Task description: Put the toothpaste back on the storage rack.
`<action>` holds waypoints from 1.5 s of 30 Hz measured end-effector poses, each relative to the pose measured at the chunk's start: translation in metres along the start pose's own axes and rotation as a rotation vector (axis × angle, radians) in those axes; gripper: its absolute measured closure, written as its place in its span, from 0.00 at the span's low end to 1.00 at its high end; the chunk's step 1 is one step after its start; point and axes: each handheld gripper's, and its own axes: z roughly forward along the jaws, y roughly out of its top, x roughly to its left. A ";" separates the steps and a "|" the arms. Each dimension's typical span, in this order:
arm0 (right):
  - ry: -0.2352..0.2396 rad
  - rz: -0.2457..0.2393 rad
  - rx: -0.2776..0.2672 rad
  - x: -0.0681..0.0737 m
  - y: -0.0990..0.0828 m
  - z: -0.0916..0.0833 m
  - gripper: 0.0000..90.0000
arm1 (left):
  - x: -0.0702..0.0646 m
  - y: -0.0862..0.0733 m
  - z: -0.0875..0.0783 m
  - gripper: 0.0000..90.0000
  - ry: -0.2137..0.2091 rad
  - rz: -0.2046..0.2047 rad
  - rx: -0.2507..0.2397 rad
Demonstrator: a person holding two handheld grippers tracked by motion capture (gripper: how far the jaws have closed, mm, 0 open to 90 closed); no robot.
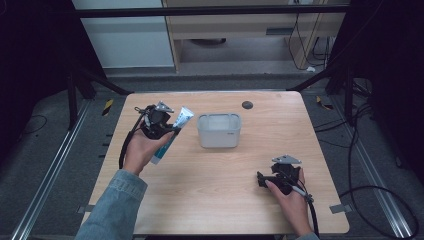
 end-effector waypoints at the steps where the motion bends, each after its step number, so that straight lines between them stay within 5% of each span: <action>1: 0.000 0.000 0.000 0.000 0.000 0.000 0.00 | -0.001 0.002 0.001 0.86 -0.002 0.012 0.007; 14: 0.002 0.000 0.001 0.000 0.000 0.000 0.00 | -0.007 0.023 -0.003 0.86 0.016 0.031 -0.040; 32: 0.012 -0.007 0.002 0.000 0.001 0.000 0.00 | -0.014 0.048 -0.020 0.86 0.028 0.001 -0.161; 37: 0.013 -0.010 0.003 0.000 0.001 0.000 0.00 | -0.019 0.054 -0.016 0.86 0.026 0.030 -0.147; 45: 0.023 -0.014 0.004 0.000 0.001 0.000 0.00 | -0.023 0.062 -0.016 0.86 0.038 0.022 -0.185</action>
